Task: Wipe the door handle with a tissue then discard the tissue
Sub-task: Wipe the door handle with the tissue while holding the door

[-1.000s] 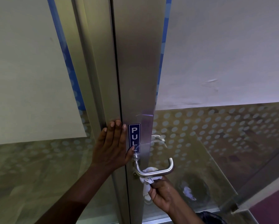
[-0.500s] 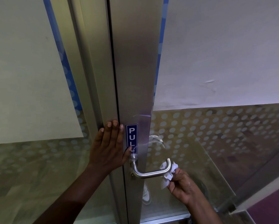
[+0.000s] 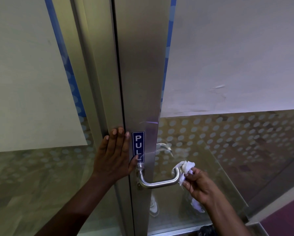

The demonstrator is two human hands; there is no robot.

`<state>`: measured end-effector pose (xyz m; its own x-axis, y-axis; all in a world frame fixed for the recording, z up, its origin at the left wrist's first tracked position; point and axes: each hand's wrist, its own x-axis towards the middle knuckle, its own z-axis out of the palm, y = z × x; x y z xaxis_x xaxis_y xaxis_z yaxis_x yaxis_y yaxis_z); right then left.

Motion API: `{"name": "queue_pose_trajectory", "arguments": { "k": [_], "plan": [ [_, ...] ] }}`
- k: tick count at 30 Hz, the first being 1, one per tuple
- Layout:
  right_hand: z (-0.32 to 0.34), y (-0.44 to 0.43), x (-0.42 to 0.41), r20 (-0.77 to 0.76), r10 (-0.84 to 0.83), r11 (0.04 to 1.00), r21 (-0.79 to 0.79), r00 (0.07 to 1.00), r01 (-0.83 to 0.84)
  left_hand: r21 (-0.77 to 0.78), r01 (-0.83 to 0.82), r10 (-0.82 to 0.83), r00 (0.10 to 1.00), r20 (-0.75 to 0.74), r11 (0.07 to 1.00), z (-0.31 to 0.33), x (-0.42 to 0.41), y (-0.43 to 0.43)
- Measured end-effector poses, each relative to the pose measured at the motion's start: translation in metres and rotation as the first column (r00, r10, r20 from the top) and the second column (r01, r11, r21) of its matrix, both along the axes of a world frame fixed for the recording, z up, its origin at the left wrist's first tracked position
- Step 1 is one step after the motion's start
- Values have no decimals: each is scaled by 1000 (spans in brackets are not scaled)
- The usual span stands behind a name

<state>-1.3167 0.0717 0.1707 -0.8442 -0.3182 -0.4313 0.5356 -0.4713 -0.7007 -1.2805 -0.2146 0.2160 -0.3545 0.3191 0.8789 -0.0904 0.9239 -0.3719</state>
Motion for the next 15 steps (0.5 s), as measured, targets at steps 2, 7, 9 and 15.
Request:
{"name": "queue_pose_trajectory", "arguments": {
  "k": [2,7,9,15],
  "plan": [
    [1,-1,4,-17,7,999,-46,1000,-7,-1,-3,3,1000,1,1000,0,-1,0],
    [-11,-21,27,22,-43,990,-136,999,45,5,-9,9,1000,9,1000,-1,-1,0],
    [-10,-35,37,-1,9,966,-259,1000,-9,8,-3,3,1000,6,1000,-1,-1,0],
    [-17,-78,48,-43,18,896,-442,999,-35,10,2,-2,1000,26,1000,-1,0,0]
  ]
}}
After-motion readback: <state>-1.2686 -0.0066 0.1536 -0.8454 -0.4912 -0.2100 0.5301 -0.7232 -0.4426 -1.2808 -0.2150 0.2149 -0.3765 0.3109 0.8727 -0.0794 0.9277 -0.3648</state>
